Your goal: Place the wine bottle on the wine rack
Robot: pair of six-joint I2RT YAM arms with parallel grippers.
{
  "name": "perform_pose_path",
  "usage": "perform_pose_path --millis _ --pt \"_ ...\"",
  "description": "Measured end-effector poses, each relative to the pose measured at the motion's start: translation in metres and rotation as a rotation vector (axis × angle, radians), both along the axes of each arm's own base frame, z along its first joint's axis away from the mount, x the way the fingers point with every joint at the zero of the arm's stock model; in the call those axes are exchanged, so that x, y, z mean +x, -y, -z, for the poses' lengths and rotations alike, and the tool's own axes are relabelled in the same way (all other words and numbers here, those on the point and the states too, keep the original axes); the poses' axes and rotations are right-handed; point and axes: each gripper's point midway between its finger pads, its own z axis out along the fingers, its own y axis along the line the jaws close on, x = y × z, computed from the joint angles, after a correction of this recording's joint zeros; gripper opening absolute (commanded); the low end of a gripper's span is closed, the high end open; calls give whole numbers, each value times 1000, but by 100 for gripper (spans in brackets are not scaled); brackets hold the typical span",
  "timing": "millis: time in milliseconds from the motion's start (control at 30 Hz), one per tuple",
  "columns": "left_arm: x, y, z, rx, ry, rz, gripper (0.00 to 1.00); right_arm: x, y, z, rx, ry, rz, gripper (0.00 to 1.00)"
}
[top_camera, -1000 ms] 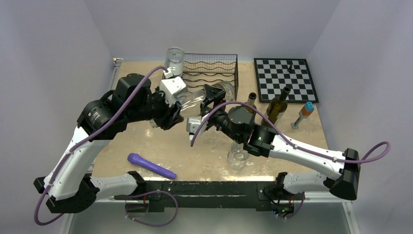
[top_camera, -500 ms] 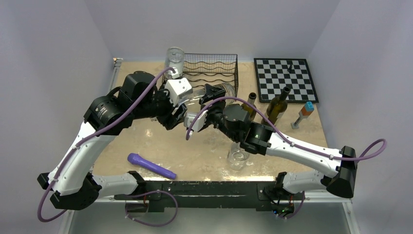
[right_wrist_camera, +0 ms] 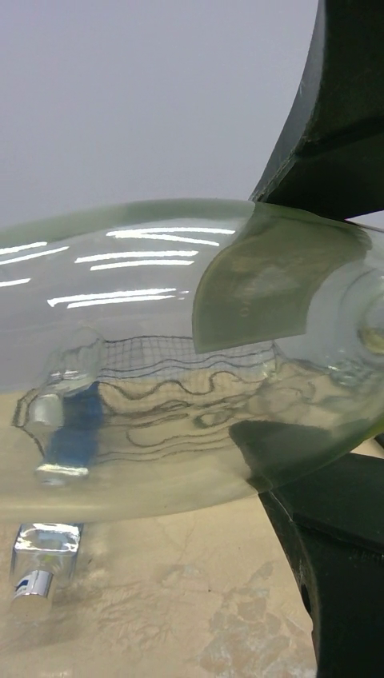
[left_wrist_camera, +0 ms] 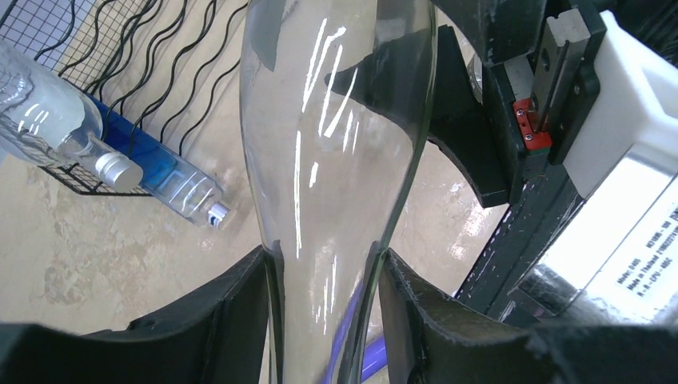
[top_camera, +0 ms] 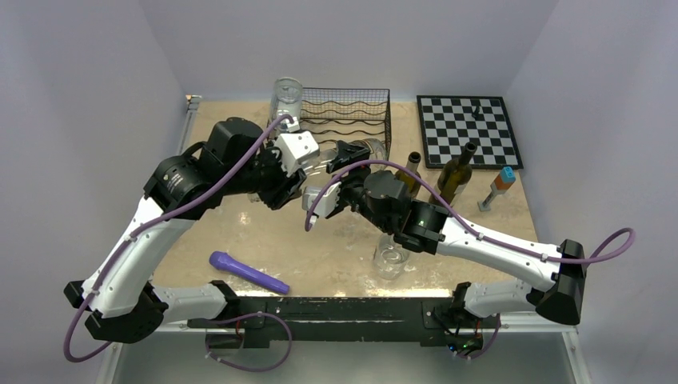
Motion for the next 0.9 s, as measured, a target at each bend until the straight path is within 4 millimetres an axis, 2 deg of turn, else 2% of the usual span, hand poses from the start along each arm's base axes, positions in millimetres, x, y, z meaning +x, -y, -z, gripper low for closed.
perform_pose_path --millis 100,133,200,267,533,633,767,900 --pt "0 0 2 3 -5 2 0 0 1 2 -5 -8 1 0" --pt "0 1 3 4 -8 4 4 0 1 3 -6 -11 0 0" --pt "-1 1 5 5 -12 6 26 -1 1 4 -10 -14 -1 0" --pt "-1 1 7 8 -17 9 37 -1 1 6 -18 -17 -2 0" --pt "-4 1 18 32 -51 15 41 -3 0 13 -61 -21 -20 0" --pt "-5 1 19 33 -54 17 49 -3 0 12 -66 -16 -25 0" --pt "-5 1 21 36 -59 23 65 -4 0 13 -70 -18 -28 0" --pt "-11 -3 30 60 -102 24 72 -7 2 5 -55 -9 -41 0"
